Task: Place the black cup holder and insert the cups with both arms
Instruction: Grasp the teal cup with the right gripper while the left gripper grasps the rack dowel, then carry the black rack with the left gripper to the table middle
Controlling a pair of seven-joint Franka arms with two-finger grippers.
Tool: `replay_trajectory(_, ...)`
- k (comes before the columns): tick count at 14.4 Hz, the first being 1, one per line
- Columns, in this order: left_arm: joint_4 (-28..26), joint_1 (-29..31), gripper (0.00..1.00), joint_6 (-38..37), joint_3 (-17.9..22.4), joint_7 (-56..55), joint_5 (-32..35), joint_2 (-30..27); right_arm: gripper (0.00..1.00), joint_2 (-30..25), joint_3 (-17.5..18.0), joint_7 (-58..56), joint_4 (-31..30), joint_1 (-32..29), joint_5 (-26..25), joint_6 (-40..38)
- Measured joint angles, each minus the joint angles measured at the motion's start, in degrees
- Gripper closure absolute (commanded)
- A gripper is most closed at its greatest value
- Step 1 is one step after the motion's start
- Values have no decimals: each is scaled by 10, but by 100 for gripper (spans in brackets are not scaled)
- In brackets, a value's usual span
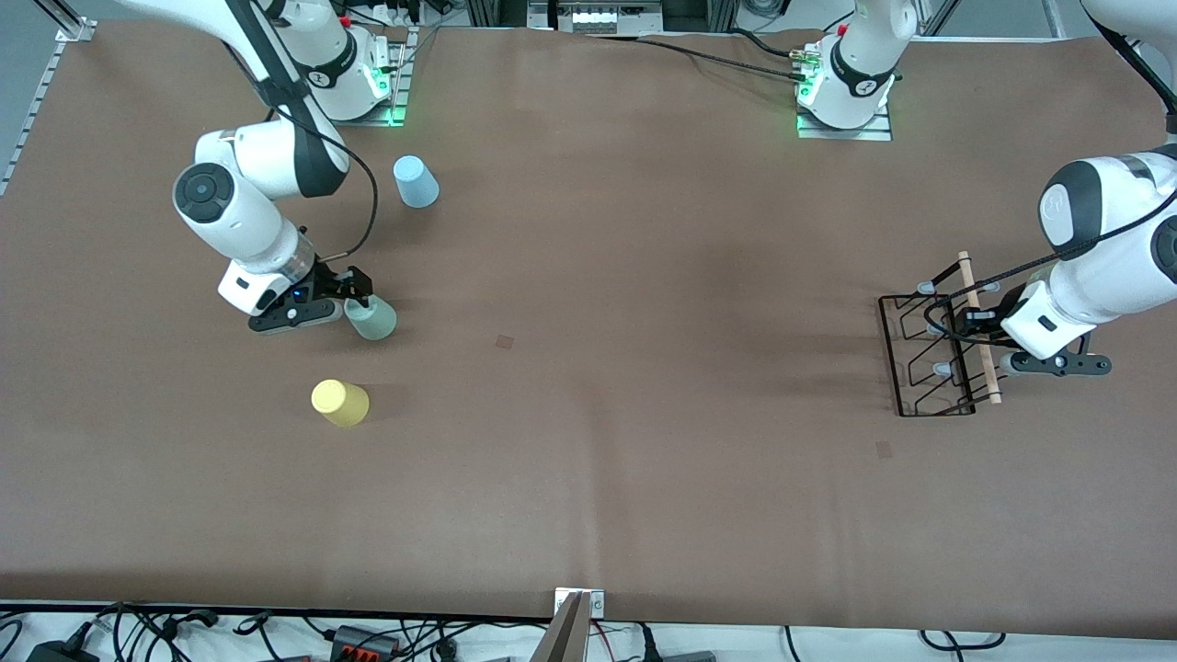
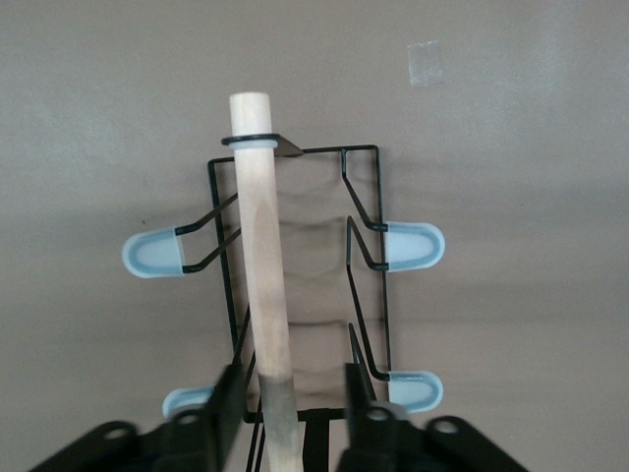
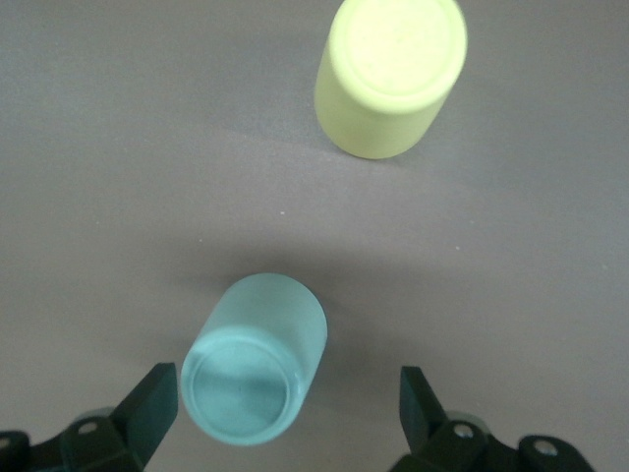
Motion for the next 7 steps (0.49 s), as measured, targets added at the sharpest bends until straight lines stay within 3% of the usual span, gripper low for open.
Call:
replay_trajectory(3, -4, 4, 90, 0, 0, 0, 0, 0, 0, 13, 0, 2, -16, 4, 0, 28)
replay_trajectory(7, -2, 6, 97, 1, 0, 1, 0, 0, 0, 19, 0, 29, -25, 17, 0, 39)
